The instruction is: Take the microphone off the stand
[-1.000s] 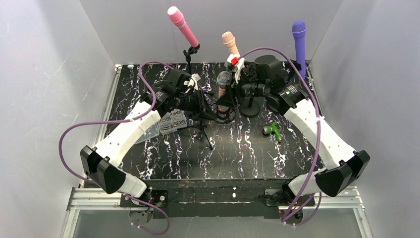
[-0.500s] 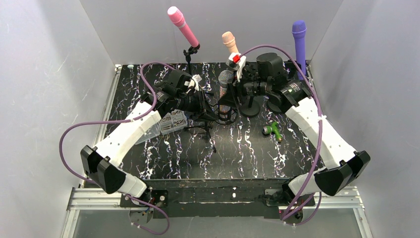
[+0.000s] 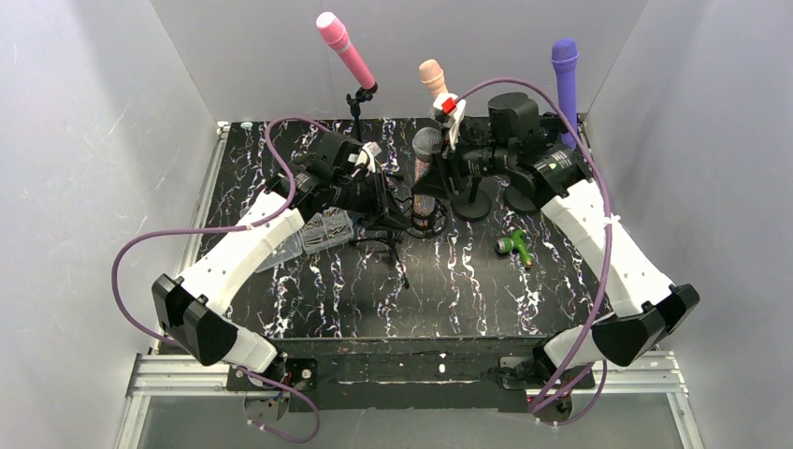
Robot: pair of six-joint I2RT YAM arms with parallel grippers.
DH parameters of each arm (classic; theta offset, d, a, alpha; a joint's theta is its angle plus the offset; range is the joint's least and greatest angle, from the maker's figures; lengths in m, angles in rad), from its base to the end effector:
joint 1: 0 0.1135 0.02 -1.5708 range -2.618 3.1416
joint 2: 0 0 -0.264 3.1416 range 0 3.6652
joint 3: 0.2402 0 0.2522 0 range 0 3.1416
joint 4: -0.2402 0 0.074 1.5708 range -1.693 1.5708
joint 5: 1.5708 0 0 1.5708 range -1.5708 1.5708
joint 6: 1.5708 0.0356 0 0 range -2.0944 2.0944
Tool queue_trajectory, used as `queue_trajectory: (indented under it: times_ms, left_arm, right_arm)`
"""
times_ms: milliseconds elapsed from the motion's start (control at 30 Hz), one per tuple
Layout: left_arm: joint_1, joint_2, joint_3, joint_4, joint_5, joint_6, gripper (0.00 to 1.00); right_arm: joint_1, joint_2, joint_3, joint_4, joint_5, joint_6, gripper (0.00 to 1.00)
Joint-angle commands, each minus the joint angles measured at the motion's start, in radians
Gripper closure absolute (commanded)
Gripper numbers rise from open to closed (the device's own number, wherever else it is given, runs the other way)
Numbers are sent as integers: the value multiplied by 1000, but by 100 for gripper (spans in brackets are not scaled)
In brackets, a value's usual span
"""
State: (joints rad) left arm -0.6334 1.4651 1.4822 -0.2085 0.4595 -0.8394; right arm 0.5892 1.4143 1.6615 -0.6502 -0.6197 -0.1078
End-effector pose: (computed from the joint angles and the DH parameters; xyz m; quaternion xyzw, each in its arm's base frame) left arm 0.2647 -0.2140 0.4201 0.0669 0.7621 -0.5463 0.3411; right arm 0.2349 0.1819 0.4520 -0.4293 0.6894 0.3722 0.4493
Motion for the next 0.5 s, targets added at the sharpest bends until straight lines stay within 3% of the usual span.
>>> queue_trajectory:
  times_ms: [0,467]
  left_arm:
    - [-12,104,-89,-384,-198,107,100]
    - [-20,115,-54,-328,-132,99,100]
  right_arm:
    - [-16,-68,179,266,-151,44,99]
    - [-15,-109,183,215,-63,-11,99]
